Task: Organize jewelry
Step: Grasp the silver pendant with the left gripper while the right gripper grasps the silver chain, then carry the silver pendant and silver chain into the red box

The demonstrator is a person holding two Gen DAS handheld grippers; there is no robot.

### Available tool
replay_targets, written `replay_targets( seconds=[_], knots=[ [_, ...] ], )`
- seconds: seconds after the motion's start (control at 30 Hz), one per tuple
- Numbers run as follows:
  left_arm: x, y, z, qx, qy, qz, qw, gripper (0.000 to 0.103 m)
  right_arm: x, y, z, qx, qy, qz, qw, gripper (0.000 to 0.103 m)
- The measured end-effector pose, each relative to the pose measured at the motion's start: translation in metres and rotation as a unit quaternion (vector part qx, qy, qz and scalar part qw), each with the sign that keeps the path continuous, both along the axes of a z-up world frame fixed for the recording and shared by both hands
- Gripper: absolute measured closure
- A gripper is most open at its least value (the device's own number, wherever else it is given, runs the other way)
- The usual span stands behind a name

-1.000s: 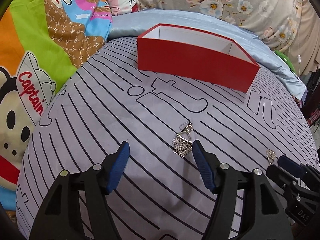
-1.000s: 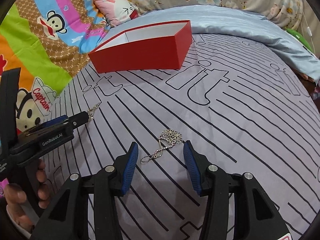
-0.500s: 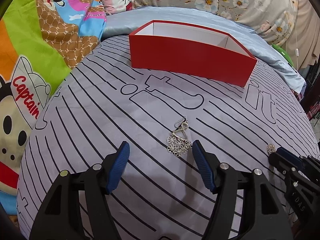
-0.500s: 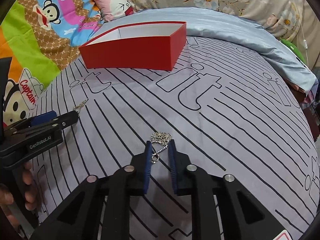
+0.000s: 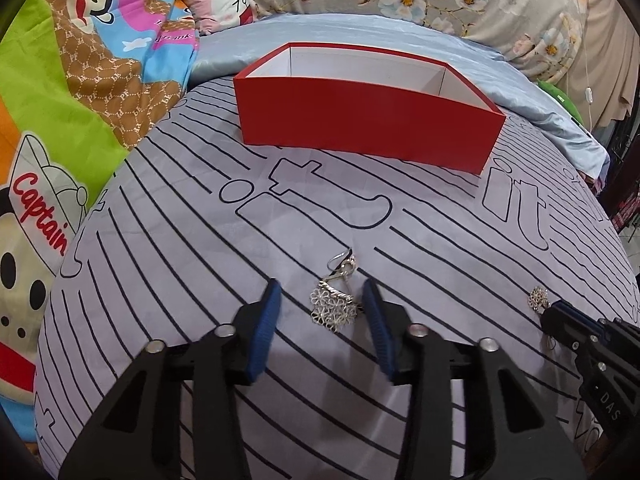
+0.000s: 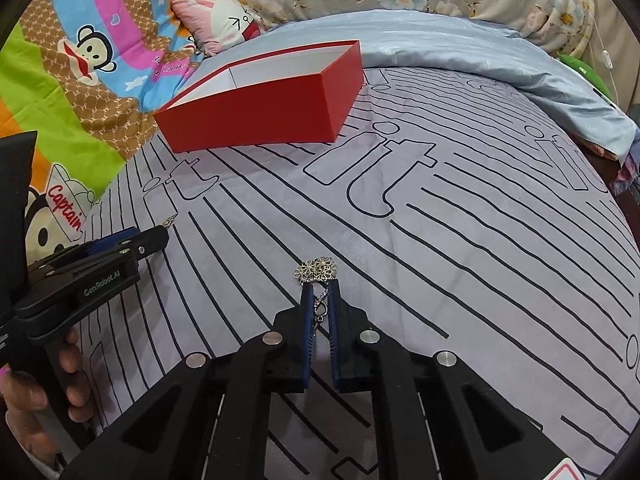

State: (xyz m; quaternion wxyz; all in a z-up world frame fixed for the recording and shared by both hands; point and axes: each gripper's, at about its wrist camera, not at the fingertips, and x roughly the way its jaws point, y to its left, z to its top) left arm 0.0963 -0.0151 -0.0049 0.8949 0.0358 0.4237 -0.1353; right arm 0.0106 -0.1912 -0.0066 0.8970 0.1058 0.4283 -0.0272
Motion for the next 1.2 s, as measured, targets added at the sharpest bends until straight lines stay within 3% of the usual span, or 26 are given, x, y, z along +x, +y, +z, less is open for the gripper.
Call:
replay_targets(
  seconds=[0.13, 0.23, 0.63, 1.2],
  knots=[
    [0.002, -0.003, 0.0, -0.001, -0.001, -0.004, 1.0, 0.091, 0.0, -0.001, 0.0, 0.004, -0.001, 0.0, 1.0, 0.097],
    [0.002, -0.003, 0.001, -0.006, -0.001, -0.007, 1.0, 0.098, 0.0, -0.002, 0.0, 0.009, -0.001, 0.0, 1.0, 0.097],
    [-0.007, 0.012, 0.018, -0.054, 0.009, -0.005, 0.9985, 0.099, -0.004, 0.0, 0.018, 0.024, -0.021, 0.012, 0.999, 0.097],
    [-0.009, 0.014, 0.098, -0.088, -0.042, -0.031, 0.9947, 0.099, 0.016, -0.003, 0.091, 0.027, -0.098, 0.037, 0.994, 0.097]
  ],
)
